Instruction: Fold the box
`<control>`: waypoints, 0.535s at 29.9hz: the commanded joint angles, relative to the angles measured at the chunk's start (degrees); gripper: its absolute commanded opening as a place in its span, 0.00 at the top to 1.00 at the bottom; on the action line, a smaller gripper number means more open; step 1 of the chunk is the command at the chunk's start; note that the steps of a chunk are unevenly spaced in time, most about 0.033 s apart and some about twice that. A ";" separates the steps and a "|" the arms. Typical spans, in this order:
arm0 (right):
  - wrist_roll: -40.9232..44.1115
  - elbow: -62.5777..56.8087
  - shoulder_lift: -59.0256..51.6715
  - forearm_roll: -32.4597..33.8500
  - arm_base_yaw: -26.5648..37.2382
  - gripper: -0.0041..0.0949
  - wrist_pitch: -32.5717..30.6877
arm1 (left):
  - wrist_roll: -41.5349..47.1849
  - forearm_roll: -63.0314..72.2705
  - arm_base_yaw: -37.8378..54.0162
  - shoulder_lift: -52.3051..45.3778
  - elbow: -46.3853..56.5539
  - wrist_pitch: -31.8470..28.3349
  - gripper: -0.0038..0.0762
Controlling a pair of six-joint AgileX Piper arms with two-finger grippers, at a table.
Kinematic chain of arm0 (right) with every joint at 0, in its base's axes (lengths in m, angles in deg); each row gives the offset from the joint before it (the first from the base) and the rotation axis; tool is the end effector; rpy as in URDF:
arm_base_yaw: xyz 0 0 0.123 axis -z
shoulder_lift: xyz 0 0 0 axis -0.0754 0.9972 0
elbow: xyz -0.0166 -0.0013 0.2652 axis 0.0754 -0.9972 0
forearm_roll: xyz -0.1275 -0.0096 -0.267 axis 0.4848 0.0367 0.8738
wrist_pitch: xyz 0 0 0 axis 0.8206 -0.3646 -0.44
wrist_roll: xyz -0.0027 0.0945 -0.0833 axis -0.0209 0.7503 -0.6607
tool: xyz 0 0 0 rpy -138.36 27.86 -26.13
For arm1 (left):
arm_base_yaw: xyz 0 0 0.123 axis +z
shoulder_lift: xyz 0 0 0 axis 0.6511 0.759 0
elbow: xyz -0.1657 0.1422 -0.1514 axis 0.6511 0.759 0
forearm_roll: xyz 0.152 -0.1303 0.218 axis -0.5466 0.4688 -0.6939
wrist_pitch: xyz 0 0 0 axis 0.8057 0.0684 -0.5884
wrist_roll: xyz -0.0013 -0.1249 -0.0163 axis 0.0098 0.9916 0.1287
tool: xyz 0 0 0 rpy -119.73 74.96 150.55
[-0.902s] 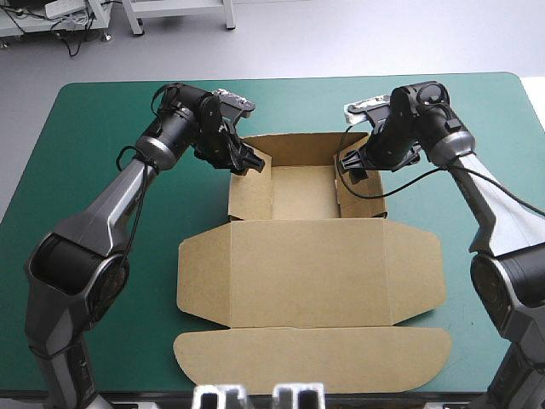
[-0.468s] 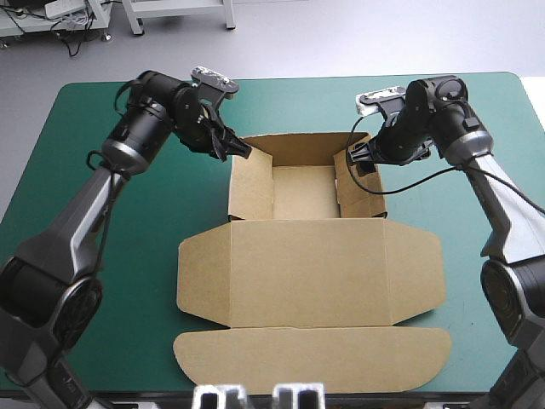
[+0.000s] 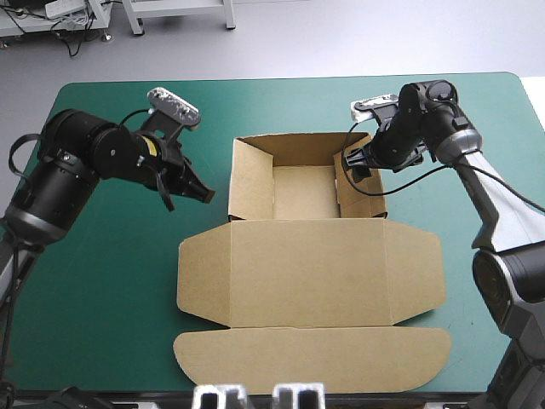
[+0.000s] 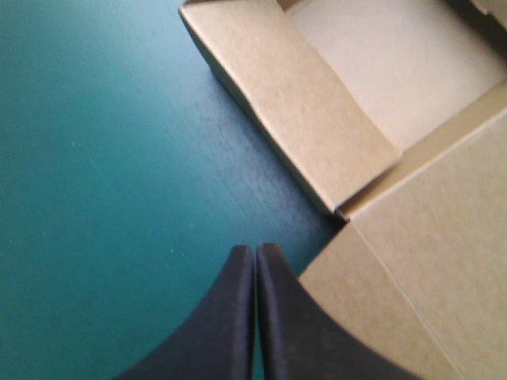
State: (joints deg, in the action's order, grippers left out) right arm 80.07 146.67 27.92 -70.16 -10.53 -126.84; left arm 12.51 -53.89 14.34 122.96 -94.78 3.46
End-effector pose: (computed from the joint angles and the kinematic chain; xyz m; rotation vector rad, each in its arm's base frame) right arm 0.4278 0.1249 0.2626 -0.5194 2.7683 0.1615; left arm 0.3055 -0.1529 0.3817 0.8102 2.4205 -0.1266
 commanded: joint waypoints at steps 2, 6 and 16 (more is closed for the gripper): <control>-0.93 1.15 0.39 -0.33 0.35 0.21 0.64 | 1.80 0.21 -0.15 -6.97 7.53 1.96 0.96; -1.20 1.15 3.81 -0.33 0.35 0.21 0.92 | 2.97 0.50 -0.15 -10.10 13.35 1.96 0.96; -2.14 1.15 8.16 -0.56 0.35 0.56 1.00 | 3.21 0.39 -0.15 -11.29 15.65 0.74 0.96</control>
State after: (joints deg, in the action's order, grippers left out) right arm 78.79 146.70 37.94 -70.28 -10.51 -126.47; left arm 15.02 -53.89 14.34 113.11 -77.77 3.46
